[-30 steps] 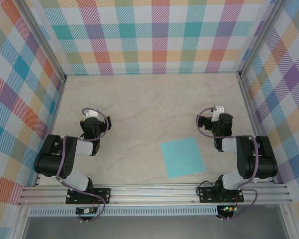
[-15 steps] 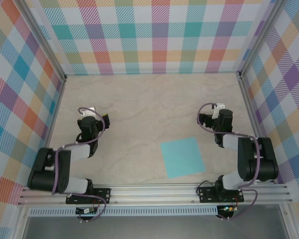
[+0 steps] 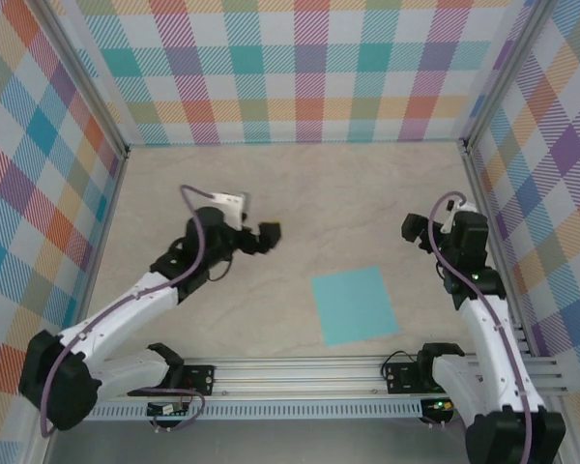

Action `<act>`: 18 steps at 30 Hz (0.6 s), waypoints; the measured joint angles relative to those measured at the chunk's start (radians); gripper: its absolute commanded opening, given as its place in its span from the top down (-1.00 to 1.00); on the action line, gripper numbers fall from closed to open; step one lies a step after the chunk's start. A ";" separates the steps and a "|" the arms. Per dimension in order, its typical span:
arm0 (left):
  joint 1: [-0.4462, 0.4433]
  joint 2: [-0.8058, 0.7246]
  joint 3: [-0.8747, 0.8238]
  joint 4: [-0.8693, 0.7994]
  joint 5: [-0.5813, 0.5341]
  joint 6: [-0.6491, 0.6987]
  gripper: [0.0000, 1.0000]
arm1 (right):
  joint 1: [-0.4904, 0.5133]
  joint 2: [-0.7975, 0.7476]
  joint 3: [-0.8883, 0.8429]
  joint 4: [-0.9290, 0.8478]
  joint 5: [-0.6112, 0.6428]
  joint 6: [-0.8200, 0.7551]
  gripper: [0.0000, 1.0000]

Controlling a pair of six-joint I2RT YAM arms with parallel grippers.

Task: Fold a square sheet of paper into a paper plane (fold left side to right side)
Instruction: Move the square sheet of paper to the center of the table.

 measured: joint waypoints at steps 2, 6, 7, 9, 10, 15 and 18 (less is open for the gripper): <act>-0.132 0.098 0.049 -0.048 0.012 0.002 -1.00 | 0.000 -0.063 0.002 -0.101 0.000 0.036 -0.99; -0.346 0.332 0.179 -0.142 -0.002 0.034 -1.00 | 0.000 -0.163 0.008 -0.266 0.011 0.082 -1.00; -0.384 0.388 0.215 -0.162 -0.007 0.047 -1.00 | 0.000 -0.181 0.013 -0.298 0.019 0.090 -1.00; -0.442 0.495 0.290 -0.202 -0.022 0.074 -1.00 | 0.000 -0.202 0.028 -0.348 0.034 0.097 -0.99; -0.462 0.539 0.324 -0.222 -0.027 0.088 -1.00 | 0.000 -0.208 0.037 -0.367 0.041 0.099 -0.99; -0.498 0.709 0.453 -0.313 -0.043 0.145 -1.00 | 0.000 -0.228 0.082 -0.425 0.064 0.100 -1.00; -0.503 0.795 0.526 -0.377 -0.060 0.177 -0.99 | 0.000 -0.235 0.088 -0.436 0.074 0.101 -1.00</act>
